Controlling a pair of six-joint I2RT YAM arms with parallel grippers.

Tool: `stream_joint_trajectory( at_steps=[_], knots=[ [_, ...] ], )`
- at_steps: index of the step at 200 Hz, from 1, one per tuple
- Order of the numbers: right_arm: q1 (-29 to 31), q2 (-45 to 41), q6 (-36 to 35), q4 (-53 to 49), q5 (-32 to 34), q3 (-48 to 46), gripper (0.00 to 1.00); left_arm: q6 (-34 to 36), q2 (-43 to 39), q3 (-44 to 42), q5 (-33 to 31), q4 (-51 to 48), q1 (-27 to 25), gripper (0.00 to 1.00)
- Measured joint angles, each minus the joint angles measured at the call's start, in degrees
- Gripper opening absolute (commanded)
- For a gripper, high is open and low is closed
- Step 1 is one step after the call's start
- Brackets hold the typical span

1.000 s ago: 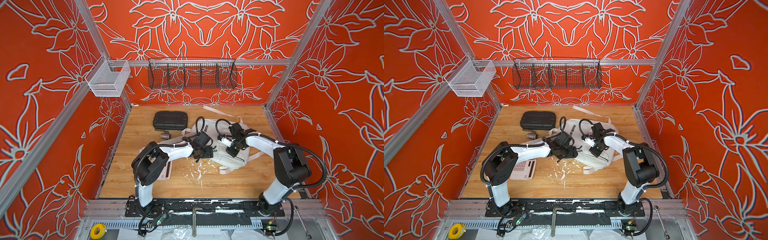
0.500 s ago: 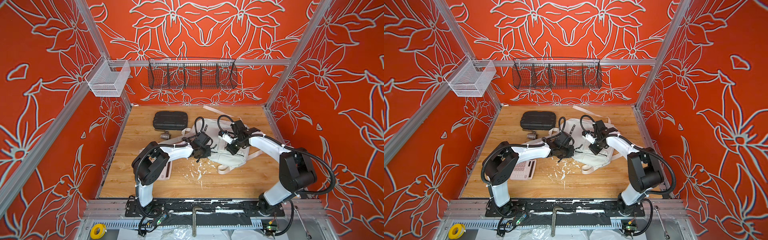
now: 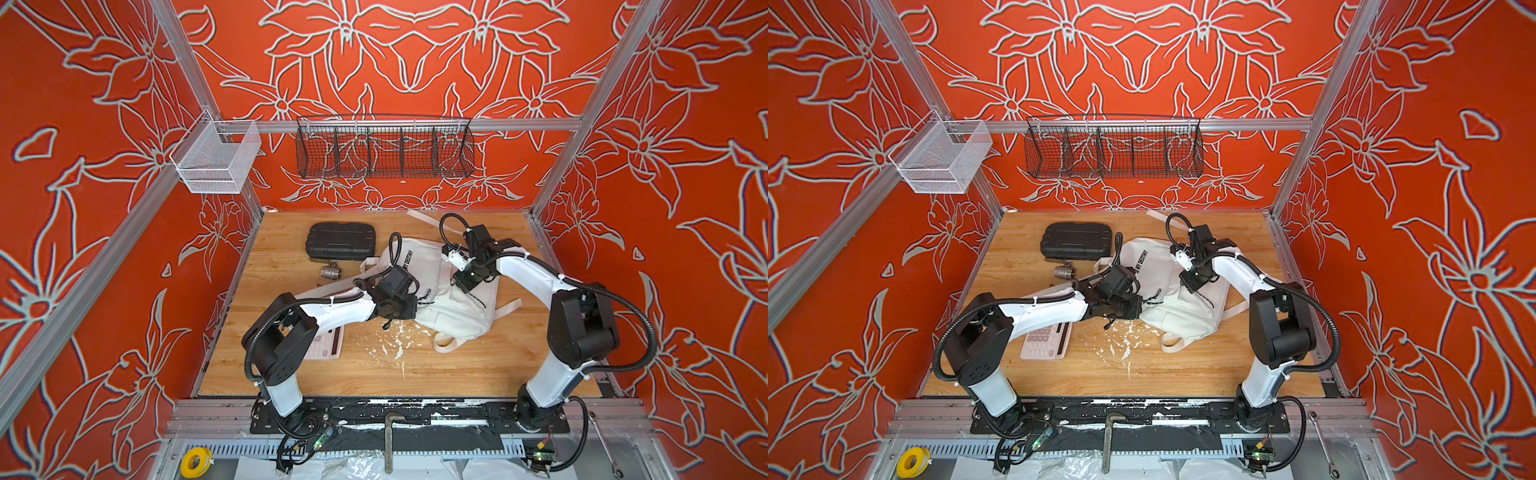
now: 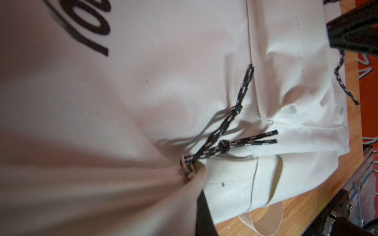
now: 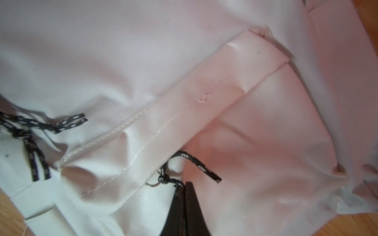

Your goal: Pack the student bag

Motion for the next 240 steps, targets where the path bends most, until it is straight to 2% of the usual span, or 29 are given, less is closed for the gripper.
stream_joint_trajectory(
  at_steps=[72,117,149,170,188,214,240],
  knots=[
    [-1.4,2.1,0.0,-3.8,-0.5,3.8,0.0,4.6,-1.2,-1.8,2.4,0.0,0.0,0.0],
    [-1.6,1.7,-4.6,-4.7,-10.1,3.0,0.0,7.8,-1.1,0.3,2.6,-5.4,0.0,0.0],
    [0.2,-0.1,-4.2,-4.1,-11.9,-1.4,0.0,11.7,-1.0,2.8,1.2,-10.6,0.0,0.0],
    [0.9,-0.4,-3.0,-4.3,-12.7,-2.9,0.0,14.6,-1.0,4.0,0.5,-12.5,0.0,0.35],
    [1.6,-0.5,-1.6,-4.7,-14.0,-3.0,0.0,17.1,-1.7,3.2,0.8,-11.8,-0.1,0.54],
    [2.4,-0.5,1.3,-5.3,-16.2,-3.0,0.0,20.3,-6.4,-0.9,-0.4,-8.5,-2.1,0.71],
    [3.2,-0.5,3.9,-5.3,-17.7,-3.0,0.0,24.0,-10.2,-1.9,-2.1,-4.3,-5.3,0.73]
  ],
)
